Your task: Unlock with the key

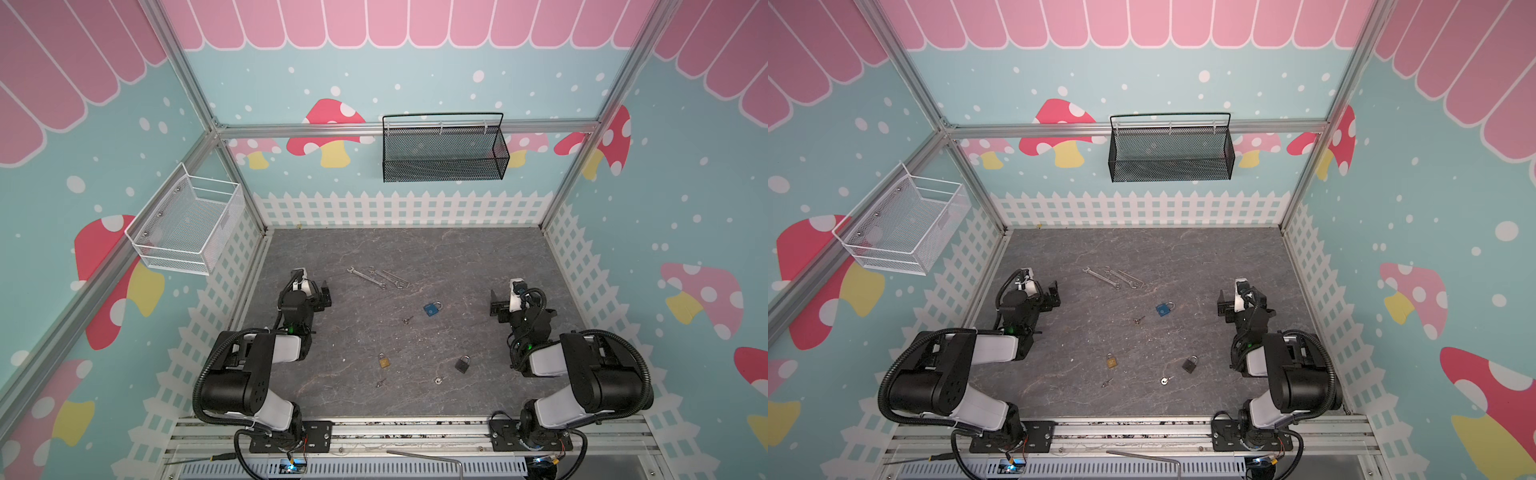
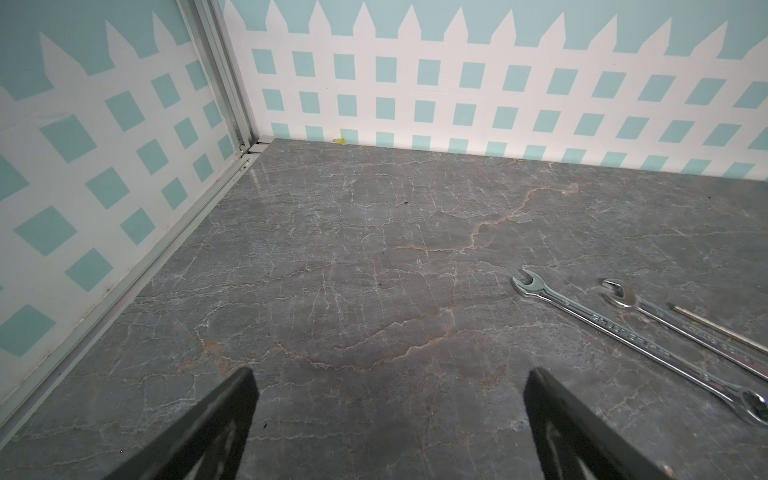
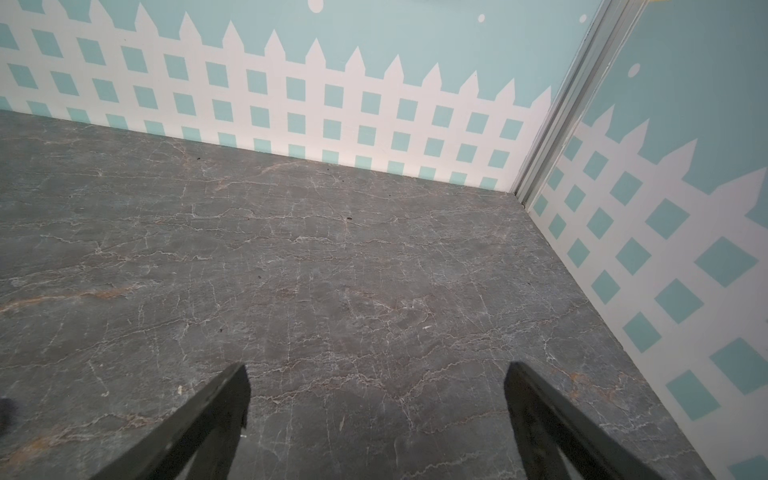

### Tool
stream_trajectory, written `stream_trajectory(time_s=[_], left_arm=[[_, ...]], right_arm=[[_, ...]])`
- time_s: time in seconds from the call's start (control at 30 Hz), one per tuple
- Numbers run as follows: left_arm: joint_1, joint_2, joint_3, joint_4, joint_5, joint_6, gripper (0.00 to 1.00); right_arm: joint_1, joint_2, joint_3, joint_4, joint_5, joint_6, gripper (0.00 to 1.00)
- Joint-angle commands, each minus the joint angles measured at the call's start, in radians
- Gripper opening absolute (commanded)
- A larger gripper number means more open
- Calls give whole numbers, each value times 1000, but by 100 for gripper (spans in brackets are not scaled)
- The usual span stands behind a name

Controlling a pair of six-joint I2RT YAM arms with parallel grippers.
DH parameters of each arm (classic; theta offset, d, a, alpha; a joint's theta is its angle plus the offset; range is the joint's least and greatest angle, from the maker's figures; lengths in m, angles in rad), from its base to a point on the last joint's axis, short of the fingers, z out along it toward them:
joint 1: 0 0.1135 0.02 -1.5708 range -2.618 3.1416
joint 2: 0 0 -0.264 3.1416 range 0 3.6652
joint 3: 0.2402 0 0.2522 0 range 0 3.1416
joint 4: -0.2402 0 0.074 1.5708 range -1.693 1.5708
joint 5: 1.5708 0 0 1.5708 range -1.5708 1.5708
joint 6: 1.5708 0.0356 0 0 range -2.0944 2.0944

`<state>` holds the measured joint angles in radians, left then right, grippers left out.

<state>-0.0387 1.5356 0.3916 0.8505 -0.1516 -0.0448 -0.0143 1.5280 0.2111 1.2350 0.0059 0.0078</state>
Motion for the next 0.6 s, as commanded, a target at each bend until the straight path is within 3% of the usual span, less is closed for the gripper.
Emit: stream_trajectory(time_s=[0.0, 0.17, 0.33, 0.57], left_arm=[[7, -3, 4, 19, 25, 12, 100], [6, -29, -38, 77, 21, 7, 100], [6, -114, -91, 100, 16, 6, 100], [7, -305, -71, -124, 19, -33, 100]], right_arm=[[-4, -11, 4, 39, -8, -20, 98], [-5, -36, 4, 32, -8, -15, 98], [-5, -157, 66, -189, -18, -6, 98], [-7, -298, 154, -450, 1, 126, 98]])
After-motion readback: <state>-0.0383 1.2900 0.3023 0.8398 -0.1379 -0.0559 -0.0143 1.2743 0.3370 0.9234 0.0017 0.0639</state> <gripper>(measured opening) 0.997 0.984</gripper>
